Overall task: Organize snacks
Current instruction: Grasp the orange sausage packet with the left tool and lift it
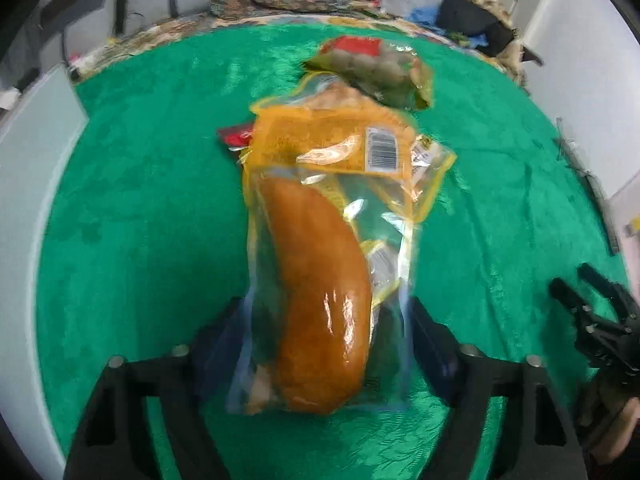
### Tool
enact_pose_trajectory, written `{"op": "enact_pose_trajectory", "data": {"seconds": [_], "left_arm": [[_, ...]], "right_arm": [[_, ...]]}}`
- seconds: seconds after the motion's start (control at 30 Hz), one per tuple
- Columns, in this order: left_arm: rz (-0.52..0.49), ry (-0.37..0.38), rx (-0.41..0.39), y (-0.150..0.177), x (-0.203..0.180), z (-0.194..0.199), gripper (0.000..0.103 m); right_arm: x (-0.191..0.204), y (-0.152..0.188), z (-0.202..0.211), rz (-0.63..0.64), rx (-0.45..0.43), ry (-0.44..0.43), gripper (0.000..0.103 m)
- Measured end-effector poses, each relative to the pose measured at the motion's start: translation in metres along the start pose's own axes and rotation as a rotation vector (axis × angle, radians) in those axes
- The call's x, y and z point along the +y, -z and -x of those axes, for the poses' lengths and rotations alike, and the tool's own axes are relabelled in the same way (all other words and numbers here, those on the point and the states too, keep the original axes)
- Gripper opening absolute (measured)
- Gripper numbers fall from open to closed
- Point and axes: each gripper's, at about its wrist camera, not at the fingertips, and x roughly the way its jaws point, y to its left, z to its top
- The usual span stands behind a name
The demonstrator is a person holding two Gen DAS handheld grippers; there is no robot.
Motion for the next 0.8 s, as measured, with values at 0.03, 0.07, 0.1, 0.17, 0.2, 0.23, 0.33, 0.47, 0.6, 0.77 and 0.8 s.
{"op": "enact_pose_trajectory", "data": {"seconds": [0.03, 0.07, 0.1, 0.17, 0.2, 0.23, 0.33, 0.47, 0.6, 0.77, 0.8], "left_arm": [[0.004, 0.011, -0.008, 0.004, 0.001, 0.005, 0.057], [0.011, 0.019, -0.013, 0.006, 0.003, 0.009, 0.056], [0.019, 0.021, -0.022, 0.010, 0.005, 0.014, 0.056], [0.045, 0.005, -0.050, 0.024, 0.012, 0.028, 0.056], [0.065, 0.005, -0.064, 0.030, 0.017, 0.036, 0.056], [0.082, -0.003, -0.076, 0.035, 0.021, 0.043, 0.056], [0.141, -0.075, -0.121, 0.054, 0.042, 0.064, 0.056], [0.212, -0.179, -0.111, 0.066, 0.071, 0.062, 0.057], [0.225, -0.236, -0.080, 0.072, 0.084, 0.039, 0.068], [0.249, -0.270, -0.141, 0.077, 0.095, 0.032, 0.101], [0.259, -0.270, -0.145, 0.077, 0.099, 0.031, 0.103]], "right_arm": [[0.000, 0.000, 0.000, 0.000, 0.000, 0.000, 0.088], [0.000, 0.000, 0.000, 0.000, 0.000, 0.000, 0.088], [0.000, 0.000, 0.000, 0.000, 0.000, 0.000, 0.088], [0.000, 0.000, 0.000, 0.000, 0.000, 0.000, 0.088], [0.000, 0.000, 0.000, 0.000, 0.000, 0.000, 0.088], [0.000, 0.000, 0.000, 0.000, 0.000, 0.000, 0.088], [0.000, 0.000, 0.000, 0.000, 0.000, 0.000, 0.088], [0.000, 0.000, 0.000, 0.000, 0.000, 0.000, 0.088], [0.000, 0.000, 0.000, 0.000, 0.000, 0.000, 0.088], [0.000, 0.000, 0.000, 0.000, 0.000, -0.001, 0.088], [0.000, 0.000, 0.001, -0.001, 0.000, 0.000, 0.088]]}}
